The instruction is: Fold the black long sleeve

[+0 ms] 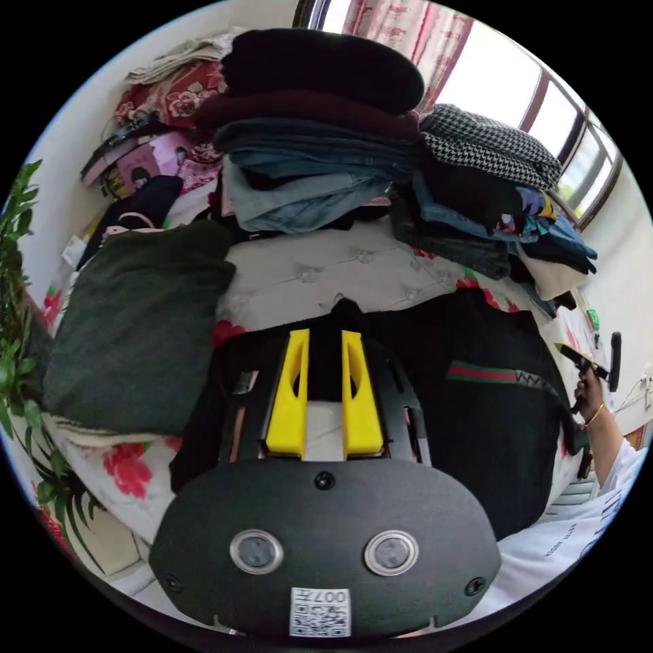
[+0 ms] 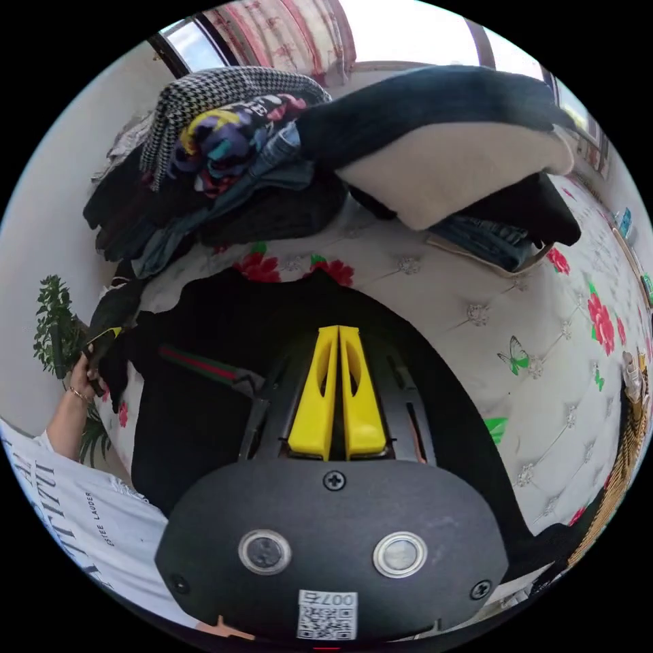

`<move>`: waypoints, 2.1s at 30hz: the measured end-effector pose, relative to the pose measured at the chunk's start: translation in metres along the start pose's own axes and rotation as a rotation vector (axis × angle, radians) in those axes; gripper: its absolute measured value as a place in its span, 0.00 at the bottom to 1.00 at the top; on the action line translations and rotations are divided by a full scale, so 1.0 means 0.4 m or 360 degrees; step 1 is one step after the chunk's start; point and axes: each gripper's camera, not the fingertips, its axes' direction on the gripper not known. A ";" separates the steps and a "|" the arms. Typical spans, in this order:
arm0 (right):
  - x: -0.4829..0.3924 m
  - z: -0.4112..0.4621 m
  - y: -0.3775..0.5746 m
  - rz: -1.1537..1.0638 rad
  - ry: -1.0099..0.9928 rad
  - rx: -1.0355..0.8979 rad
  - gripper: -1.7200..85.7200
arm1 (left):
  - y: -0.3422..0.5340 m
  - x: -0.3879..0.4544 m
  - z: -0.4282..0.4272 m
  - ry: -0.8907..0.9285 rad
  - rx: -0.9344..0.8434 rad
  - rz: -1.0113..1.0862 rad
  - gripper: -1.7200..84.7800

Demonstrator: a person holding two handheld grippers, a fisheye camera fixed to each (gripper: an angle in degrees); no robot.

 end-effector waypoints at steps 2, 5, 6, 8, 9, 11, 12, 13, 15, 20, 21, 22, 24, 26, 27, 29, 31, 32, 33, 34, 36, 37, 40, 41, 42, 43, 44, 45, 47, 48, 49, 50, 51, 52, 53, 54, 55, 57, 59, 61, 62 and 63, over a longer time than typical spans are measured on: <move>-0.018 -0.046 0.065 -0.0005 -0.0047 0.0035 0.02 | 0.108 -0.033 -0.067 -0.0232 0.0004 -0.0030 0.11; -0.042 -0.089 0.168 0.0004 -0.0114 0.0019 0.02 | 0.253 -0.083 -0.124 -0.0400 -0.0088 -0.0055 0.12; -0.055 -0.095 0.201 -0.0005 -0.0128 -0.0010 0.02 | 0.287 -0.096 -0.122 -0.0376 -0.0153 -0.0034 0.13; -0.074 -0.096 0.238 -0.0035 -0.0162 -0.0069 0.02 | 0.308 -0.108 -0.100 -0.0358 -0.0244 0.0013 0.14; -0.084 -0.096 0.255 -0.0050 -0.0187 -0.0099 0.02 | 0.308 -0.104 -0.074 -0.0384 -0.0287 0.0108 0.14; -0.097 -0.098 0.270 -0.0076 -0.0245 -0.0142 0.02 | 0.294 -0.106 -0.022 -0.0480 -0.0407 0.0231 0.11; -0.105 -0.106 0.274 -0.0100 -0.0289 -0.0163 0.02 | 0.281 -0.117 -0.039 -0.0396 -0.0309 0.0282 0.08; -0.113 -0.120 0.278 -0.0125 -0.0325 -0.0158 0.02 | 0.260 -0.145 -0.032 -0.0478 -0.0358 0.0193 0.03; -0.124 -0.151 0.286 -0.0169 -0.0347 -0.0129 0.02 | 0.212 -0.187 -0.065 -0.0298 -0.0439 0.0142 0.02; -0.111 -0.257 0.335 -0.0223 -0.0287 -0.0018 0.02 | 0.135 -0.361 -0.397 0.0517 0.0072 -0.0270 0.01; -0.094 -0.282 0.352 -0.0211 -0.0289 0.0001 0.02 | 0.137 -0.423 -0.497 0.0781 0.0293 -0.0406 0.01; -0.075 -0.308 0.372 -0.0193 -0.0292 0.0023 0.02 | 0.144 -0.485 -0.580 0.1007 0.0470 -0.0548 0.01; -0.044 -0.342 0.405 -0.0155 -0.0297 0.0053 0.02 | 0.162 -0.554 -0.678 0.1236 0.0689 -0.0689 0.01; -0.012 -0.371 0.441 -0.0118 -0.0305 0.0075 0.02 | 0.178 -0.585 -0.754 0.1373 0.0880 -0.0715 0.01; 0.007 -0.388 0.467 -0.0094 -0.0313 0.0090 0.02 | 0.182 -0.582 -0.788 0.1414 0.0926 -0.0723 0.01; 0.031 -0.414 0.502 -0.0070 -0.0348 0.0113 0.02 | 0.162 -0.522 -0.831 0.1462 0.0883 -0.0585 0.01; 0.052 -0.454 0.537 -0.0083 -0.0399 0.0150 0.02 | 0.122 -0.354 -0.870 0.1568 0.0737 -0.0306 0.01; 0.056 -0.466 0.543 -0.0093 -0.0404 0.0165 0.02 | 0.115 -0.303 -0.878 0.1608 0.0709 -0.0228 0.01; 0.062 -0.492 0.554 -0.0118 -0.0411 0.0199 0.03 | 0.108 -0.193 -0.896 0.1697 0.0661 -0.0068 0.01; 0.070 -0.518 0.562 -0.0137 -0.0412 0.0231 0.03 | 0.108 -0.079 -0.914 0.1793 0.0611 0.0089 0.01; 0.086 -0.557 0.572 -0.0150 -0.0425 0.0278 0.04 | 0.124 0.095 -0.941 0.1905 0.0527 0.0349 0.01; 0.100 -0.580 0.580 -0.0154 -0.0433 0.0309 0.05 | 0.149 0.212 -0.949 0.1960 0.0454 0.0527 0.01; 0.144 -0.610 0.607 -0.0132 -0.0407 0.0330 0.07 | 0.266 0.487 -0.903 0.1942 0.0150 0.0944 0.03; 0.156 -0.609 0.614 -0.0117 -0.0400 0.0316 0.07 | 0.297 0.533 -0.876 0.1903 0.0058 0.0997 0.05; 0.183 -0.601 0.627 -0.0075 -0.0386 0.0269 0.08 | 0.359 0.610 -0.805 0.1795 -0.0154 0.1061 0.09; 0.210 -0.589 0.642 -0.0029 -0.0381 0.0215 0.09 | 0.422 0.658 -0.728 0.1660 -0.0330 0.1095 0.11; 0.223 -0.583 0.649 -0.0007 -0.0382 0.0189 0.09 | 0.452 0.669 -0.693 0.1579 -0.0385 0.1095 0.12; 0.245 -0.573 0.665 0.0032 -0.0387 0.0150 0.09 | 0.504 0.667 -0.630 0.1425 -0.0440 0.1040 0.11; 0.269 -0.559 0.684 0.0077 -0.0403 0.0104 0.10 | 0.555 0.635 -0.547 0.1228 -0.0514 0.0925 0.11; 0.279 -0.548 0.691 0.0096 -0.0424 0.0077 0.11 | 0.573 0.602 -0.500 0.1125 -0.0551 0.0831 0.11; 0.280 -0.533 0.691 0.0098 -0.0449 0.0047 0.12 | 0.579 0.564 -0.460 0.1049 -0.0574 0.0731 0.11; 0.277 -0.524 0.689 0.0090 -0.0463 0.0027 0.12 | 0.578 0.545 -0.443 0.1017 -0.0579 0.0687 0.11; 0.266 -0.505 0.682 0.0058 -0.0481 -0.0019 0.13 | 0.568 0.508 -0.413 0.0945 -0.0568 0.0612 0.11; 0.248 -0.484 0.670 0.0012 -0.0475 -0.0065 0.13 | 0.550 0.476 -0.383 0.0843 -0.0548 0.0554 0.11; 0.239 -0.474 0.664 -0.0007 -0.0464 -0.0086 0.13 | 0.537 0.460 -0.368 0.0794 -0.0540 0.0526 0.11; 0.218 -0.450 0.649 -0.0039 -0.0440 -0.0132 0.14 | 0.506 0.433 -0.338 0.0715 -0.0512 0.0481 0.11; 0.195 -0.423 0.634 -0.0084 -0.0424 -0.0181 0.15 | 0.468 0.408 -0.305 0.0636 -0.0477 0.0427 0.11; 0.158 -0.368 0.613 -0.0153 -0.0379 -0.0323 0.15 | 0.405 0.375 -0.249 0.0562 -0.0430 0.0336 0.11; 0.123 -0.312 0.602 -0.0271 -0.0321 -0.0481 0.15 | 0.339 0.354 -0.185 0.0547 -0.0390 0.0247 0.11; 0.103 -0.291 0.596 -0.0362 -0.0102 -0.0565 0.12 | 0.264 0.360 -0.092 0.0502 -0.0353 0.0203 0.11; 0.107 -0.298 0.593 -0.0361 -0.0046 -0.0556 0.10 | 0.250 0.368 -0.067 0.0470 -0.0364 0.0215 0.11; 0.126 -0.321 0.587 -0.0321 0.0037 -0.0520 0.08 | 0.227 0.391 -0.014 0.0355 -0.0409 0.0265 0.09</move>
